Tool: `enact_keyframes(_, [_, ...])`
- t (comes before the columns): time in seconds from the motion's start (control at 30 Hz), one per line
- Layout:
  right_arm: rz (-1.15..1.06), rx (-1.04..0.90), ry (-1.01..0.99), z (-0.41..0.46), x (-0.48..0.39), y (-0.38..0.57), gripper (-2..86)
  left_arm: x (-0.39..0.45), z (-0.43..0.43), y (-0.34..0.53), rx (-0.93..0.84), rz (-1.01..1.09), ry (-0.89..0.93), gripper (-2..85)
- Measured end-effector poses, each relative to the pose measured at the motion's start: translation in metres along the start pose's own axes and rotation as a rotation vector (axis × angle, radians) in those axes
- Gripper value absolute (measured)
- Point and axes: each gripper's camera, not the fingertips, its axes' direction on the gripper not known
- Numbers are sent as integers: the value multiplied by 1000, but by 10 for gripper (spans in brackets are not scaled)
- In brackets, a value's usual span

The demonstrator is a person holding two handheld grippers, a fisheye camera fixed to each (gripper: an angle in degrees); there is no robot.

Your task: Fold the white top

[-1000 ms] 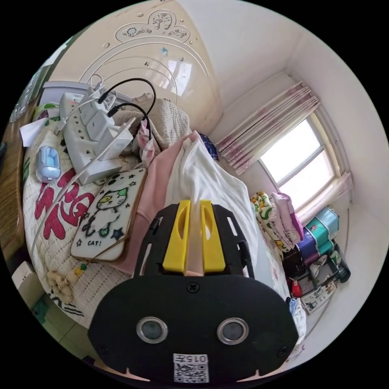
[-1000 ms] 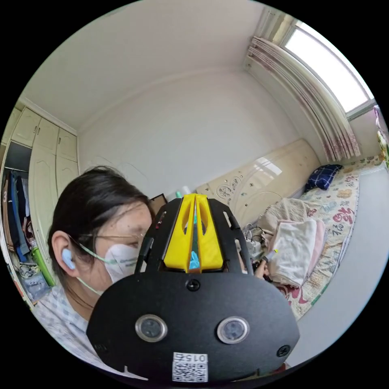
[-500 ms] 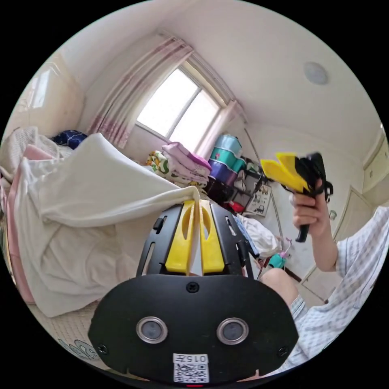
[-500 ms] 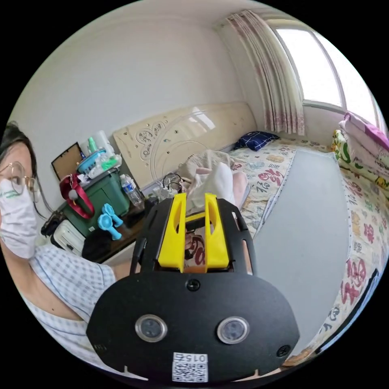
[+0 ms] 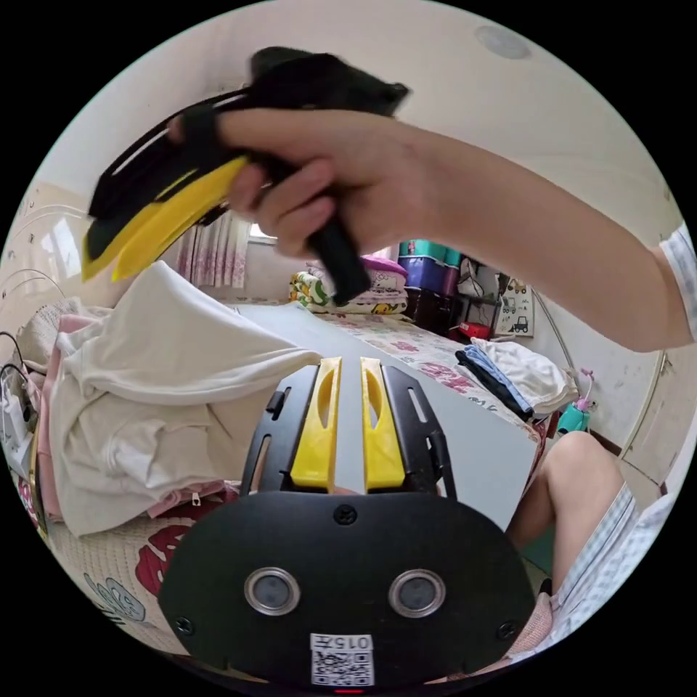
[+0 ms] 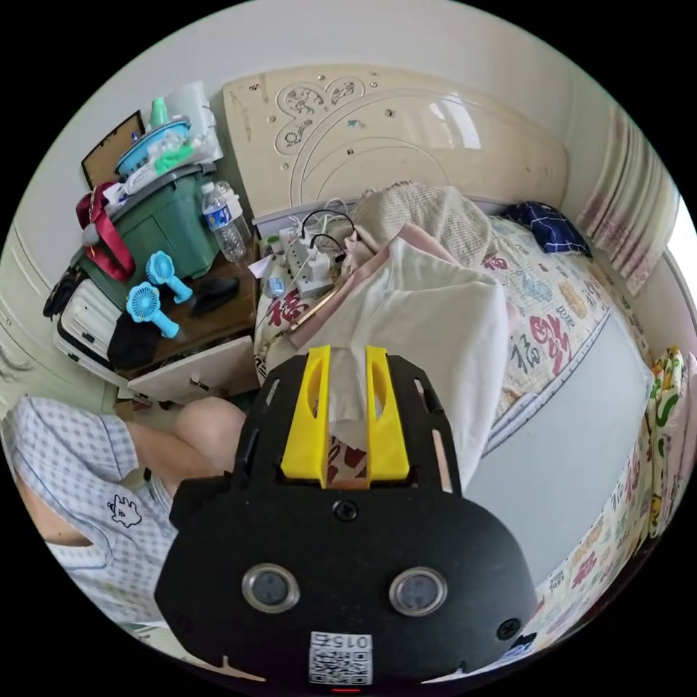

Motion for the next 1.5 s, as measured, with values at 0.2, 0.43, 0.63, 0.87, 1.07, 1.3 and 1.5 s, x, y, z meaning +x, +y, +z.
enact_keyframes(0.2, [-110,-267,156,138,-9,-63,130,-5,4,1,-19,-24,48,42])
enact_keyframes(0.43, [-31,-263,196,137,28,-84,56,-5,5,-2,-10,35,77,22])
enact_keyframes(0.63, [195,64,107,-26,95,-9,50,-33,2,-8,-70,82,251,-4])
enact_keyframes(0.87, [432,295,83,-208,148,102,48,-91,-29,-11,28,57,417,-7])
enact_keyframes(1.07, [493,375,73,-291,138,140,45,-201,-101,-8,230,-160,385,12])
enact_keyframes(1.3, [629,488,-23,-391,146,184,44,-309,-184,49,222,-620,-365,137])
enact_keyframes(1.5, [694,460,-49,-458,156,189,46,-367,-175,93,133,-805,-237,140])
